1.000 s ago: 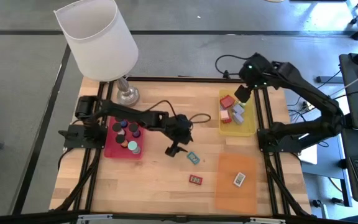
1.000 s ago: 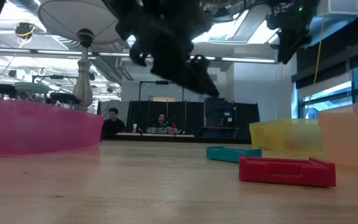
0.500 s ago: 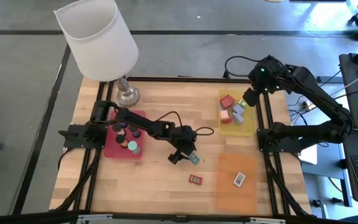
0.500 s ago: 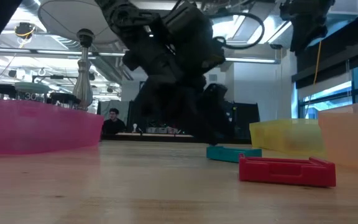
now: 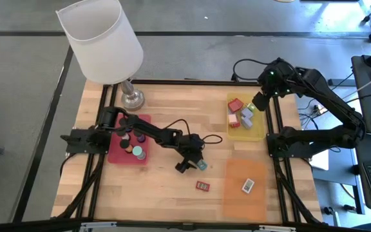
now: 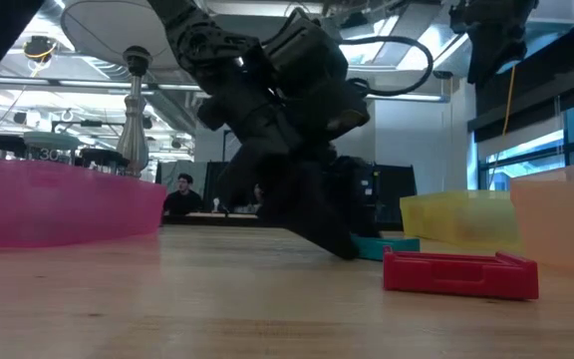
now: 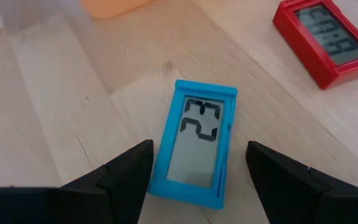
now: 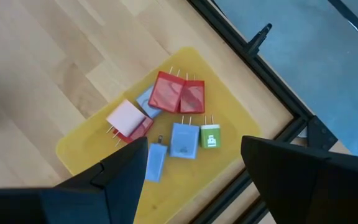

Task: Pick & Place Office items
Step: Put the blue digital clock into the orange bin

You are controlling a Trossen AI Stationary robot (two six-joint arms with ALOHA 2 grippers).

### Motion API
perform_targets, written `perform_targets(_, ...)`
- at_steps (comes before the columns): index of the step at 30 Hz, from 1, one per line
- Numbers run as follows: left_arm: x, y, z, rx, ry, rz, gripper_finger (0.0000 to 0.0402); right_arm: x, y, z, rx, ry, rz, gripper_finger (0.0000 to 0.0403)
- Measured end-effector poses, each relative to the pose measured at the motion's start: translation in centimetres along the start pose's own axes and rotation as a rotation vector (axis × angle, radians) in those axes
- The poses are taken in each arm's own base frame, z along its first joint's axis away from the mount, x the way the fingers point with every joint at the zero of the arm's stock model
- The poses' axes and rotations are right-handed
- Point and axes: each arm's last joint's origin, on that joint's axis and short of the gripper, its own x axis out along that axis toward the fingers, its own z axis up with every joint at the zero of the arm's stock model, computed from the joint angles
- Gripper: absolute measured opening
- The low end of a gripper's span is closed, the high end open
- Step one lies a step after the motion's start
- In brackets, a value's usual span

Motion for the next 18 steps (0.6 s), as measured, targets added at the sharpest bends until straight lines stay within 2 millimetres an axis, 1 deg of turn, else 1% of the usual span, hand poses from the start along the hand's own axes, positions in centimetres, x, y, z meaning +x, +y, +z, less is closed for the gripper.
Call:
perform_targets(3, -0.1, 0.0, 0.0, -0.028, 0.003, 0.000, 0.0235, 0.0, 0.0, 0.0, -0.003, 0.000, 0.000, 0.0263)
perform_targets(9, -0.1, -0.1, -0.1, -0.071, 0.016, -0.010, 0.0159, 0.0, 0.0, 0.0, -0.003, -0.001, 0.000, 0.0263)
perform_targets(10, -0.1, -0.1, -0.1, -0.082, 0.019, -0.010, 0.0152, 0.0, 0.0, 0.0, -0.003, -0.001, 0.000, 0.0263)
perform_targets(14, -0.6, -0.1, 0.1, -0.108, 0.034, 0.016, 0.0152, 0.0, 0.0, 0.0, -0.003, -0.001, 0.000, 0.0263)
perform_targets(16, -1.1, 0.0, 0.3, -0.110, 0.052, 0.064, 0.0152, 0.0, 0.0, 0.0, 0.005, -0.001, 0.004, 0.0263)
perform_targets(18, -2.1, 0.5, 0.7, -0.111, 0.066, 0.135, 0.0152, 0.0, 0.1, 0.0, 0.010, -0.002, 0.031, 0.0263)
